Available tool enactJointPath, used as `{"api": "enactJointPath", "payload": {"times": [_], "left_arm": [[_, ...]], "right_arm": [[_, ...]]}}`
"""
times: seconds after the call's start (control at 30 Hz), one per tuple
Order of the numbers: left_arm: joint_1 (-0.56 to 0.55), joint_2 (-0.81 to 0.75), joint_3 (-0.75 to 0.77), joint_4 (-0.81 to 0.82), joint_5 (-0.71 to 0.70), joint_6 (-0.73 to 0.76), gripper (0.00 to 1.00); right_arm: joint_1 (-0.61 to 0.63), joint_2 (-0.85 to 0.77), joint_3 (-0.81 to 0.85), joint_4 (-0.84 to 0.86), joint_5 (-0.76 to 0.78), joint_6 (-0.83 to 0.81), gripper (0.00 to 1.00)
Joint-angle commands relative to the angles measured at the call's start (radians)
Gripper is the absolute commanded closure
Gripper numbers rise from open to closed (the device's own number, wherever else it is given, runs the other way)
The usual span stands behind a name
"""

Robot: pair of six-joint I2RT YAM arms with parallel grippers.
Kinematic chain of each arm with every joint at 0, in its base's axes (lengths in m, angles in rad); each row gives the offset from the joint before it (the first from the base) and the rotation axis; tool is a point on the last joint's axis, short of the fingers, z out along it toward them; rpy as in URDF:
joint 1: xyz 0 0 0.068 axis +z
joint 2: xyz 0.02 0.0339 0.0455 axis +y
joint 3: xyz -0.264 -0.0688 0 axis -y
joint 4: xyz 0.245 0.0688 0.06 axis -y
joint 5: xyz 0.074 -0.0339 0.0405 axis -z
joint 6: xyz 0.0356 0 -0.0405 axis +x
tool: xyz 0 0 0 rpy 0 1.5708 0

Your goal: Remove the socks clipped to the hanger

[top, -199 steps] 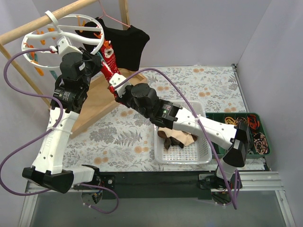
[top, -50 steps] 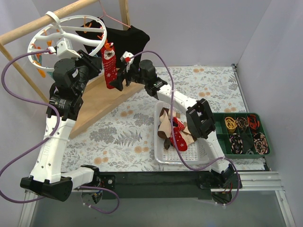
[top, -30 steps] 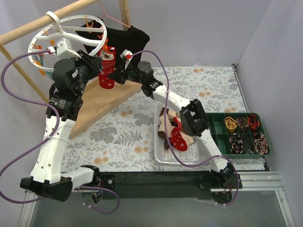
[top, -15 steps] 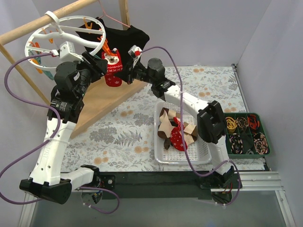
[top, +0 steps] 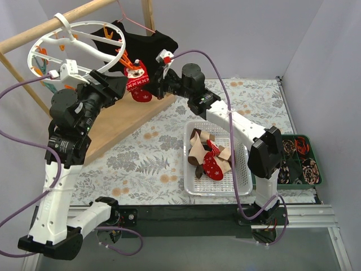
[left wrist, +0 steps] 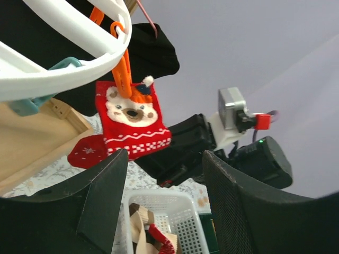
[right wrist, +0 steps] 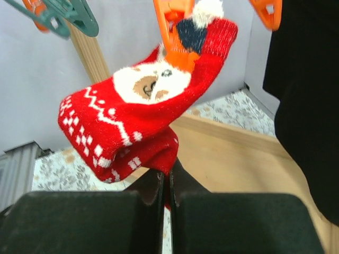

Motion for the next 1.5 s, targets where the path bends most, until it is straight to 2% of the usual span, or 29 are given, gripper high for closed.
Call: {"api": "enactJointPath", "payload": {"times": [0.0,0.3,0.57,0.7,0.8,1.03,1.47], "left_arm": [[-0.002,-0.058,-0.018,-0.040,0.002,-0.096,0.43],[-0.002,0.045,0.182,-0.265,-0.043,-0.174,0.42],[-0.004,0.091,0.246,-0.312,-0.132,-0.164,0.42],[-0.004,0.120,0.255,-0.325,-0.225,-0.124,0.42],[-0.004,0.137,0.256,-0.319,-0.241,-0.107,0.43],[-0.004,0.200,0.295,-0.290,-0.212,-0.092,0.43],[-0.004,0.316,0.322,-0.235,-0.287,-0.064,0.46]], "right_arm": [[0.057,-0.075,0.046,-0.146,0.073,-0.115,0.99],[0.182,-0.138,0.054,-0.300,0.306,-0.245,0.99],[0.260,-0.142,0.111,-0.404,0.443,-0.259,0.99],[0.309,-0.138,0.151,-0.450,0.582,-0.304,0.99],[0.341,-0.139,0.160,-0.467,0.650,-0.337,0.99],[0.387,-0.147,0.161,-0.470,0.693,-0.342,0.99],[0.397,-0.128,0.166,-0.467,0.731,-0.384,0.99]]}}
